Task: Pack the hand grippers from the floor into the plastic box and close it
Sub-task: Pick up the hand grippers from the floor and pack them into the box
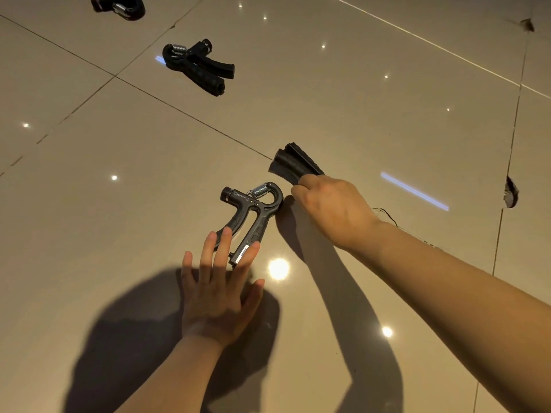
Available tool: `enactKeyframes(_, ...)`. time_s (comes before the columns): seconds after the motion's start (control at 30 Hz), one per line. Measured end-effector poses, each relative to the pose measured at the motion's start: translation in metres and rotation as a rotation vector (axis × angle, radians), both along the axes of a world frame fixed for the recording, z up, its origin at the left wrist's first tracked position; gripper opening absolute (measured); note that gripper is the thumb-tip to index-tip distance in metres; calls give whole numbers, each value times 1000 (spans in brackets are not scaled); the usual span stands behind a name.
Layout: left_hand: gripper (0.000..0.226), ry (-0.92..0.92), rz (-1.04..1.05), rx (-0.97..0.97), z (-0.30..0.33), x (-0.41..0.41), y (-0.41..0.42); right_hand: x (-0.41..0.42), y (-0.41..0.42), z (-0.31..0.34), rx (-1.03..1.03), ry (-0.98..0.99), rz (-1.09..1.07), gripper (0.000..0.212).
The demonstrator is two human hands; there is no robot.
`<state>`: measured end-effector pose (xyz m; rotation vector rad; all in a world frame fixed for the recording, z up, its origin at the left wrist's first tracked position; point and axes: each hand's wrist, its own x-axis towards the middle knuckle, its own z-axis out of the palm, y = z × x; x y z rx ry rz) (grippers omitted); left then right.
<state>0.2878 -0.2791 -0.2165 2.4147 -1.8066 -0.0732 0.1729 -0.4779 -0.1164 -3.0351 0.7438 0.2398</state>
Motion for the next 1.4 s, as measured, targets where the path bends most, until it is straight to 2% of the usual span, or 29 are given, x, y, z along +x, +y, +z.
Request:
enactKeyframes(0.13,59,-9,0,2,0,-1,-1,-14,-6,12,7,-108,-34,20)
enactKeyframes(0.2,58,-6,0,-11,0,-2,-1,-31,-3,19,55,-153,-84,25)
enactKeyframes(0.33,57,-22,2,-36,-4,-3,1,-71,26,26,170,-209,-168,23)
enactKeyframes(0.53,58,-50,3,-91,-9,-3,1,-129,85,26,381,-231,-340,36)
enactKeyframes(0.7,57,-57,4,-164,-11,-6,0,-165,96,3,484,-138,-473,39)
enactKeyframes(0.87,58,-17,30,-150,-8,-8,-2,-164,90,-13,629,7,-611,26)
enactKeyframes(0.93,58,-26,26,-155,-9,-8,-2,-156,85,-10,602,-51,-649,24)
enactKeyframes(1.03,57,-32,21,-173,-11,-7,-1,-134,75,-3,504,-134,-745,36)
enactKeyframes(1.17,57,-52,18,-201,-13,-7,0,-94,55,-15,486,-48,-947,57)
enactKeyframes(1.27,56,-80,8,-221,-16,-7,0,-69,48,-26,376,106,-908,72)
enactKeyframes(1.33,57,-94,0,-228,-17,-5,-1,-61,47,-30,338,108,-877,68)
enactKeyframes(1.4,57,-94,-5,-229,-18,-4,-1,-62,49,-31,380,26,-858,59)
